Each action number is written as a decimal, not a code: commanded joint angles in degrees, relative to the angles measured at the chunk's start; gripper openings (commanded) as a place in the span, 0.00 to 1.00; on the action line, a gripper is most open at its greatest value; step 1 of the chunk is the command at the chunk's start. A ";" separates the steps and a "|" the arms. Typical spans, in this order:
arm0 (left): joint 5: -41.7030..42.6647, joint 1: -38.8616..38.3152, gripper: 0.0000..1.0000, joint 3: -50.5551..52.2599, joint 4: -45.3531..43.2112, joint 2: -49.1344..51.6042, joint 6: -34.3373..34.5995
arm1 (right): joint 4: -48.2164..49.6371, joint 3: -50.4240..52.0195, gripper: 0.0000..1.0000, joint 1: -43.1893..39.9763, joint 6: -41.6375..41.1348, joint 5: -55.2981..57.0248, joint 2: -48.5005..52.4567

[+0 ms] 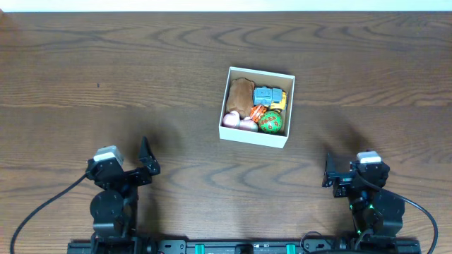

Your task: Pack container

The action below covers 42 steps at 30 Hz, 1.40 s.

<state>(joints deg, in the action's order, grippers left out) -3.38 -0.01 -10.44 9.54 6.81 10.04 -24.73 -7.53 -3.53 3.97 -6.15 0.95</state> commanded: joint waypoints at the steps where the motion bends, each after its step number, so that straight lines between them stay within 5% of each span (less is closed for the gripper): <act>1: 0.00 0.15 0.98 2.58 -1.31 -2.78 -0.72 | 0.00 0.37 0.99 -0.63 -0.70 0.15 -0.57; 42: -0.04 -0.17 0.98 8.28 -1.53 -5.33 -0.79 | 0.00 0.35 0.99 -0.63 -0.70 0.15 -0.57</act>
<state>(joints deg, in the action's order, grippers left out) -3.38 -0.05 -4.10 7.79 1.30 10.04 -24.73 -7.53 -3.53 3.97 -6.15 0.95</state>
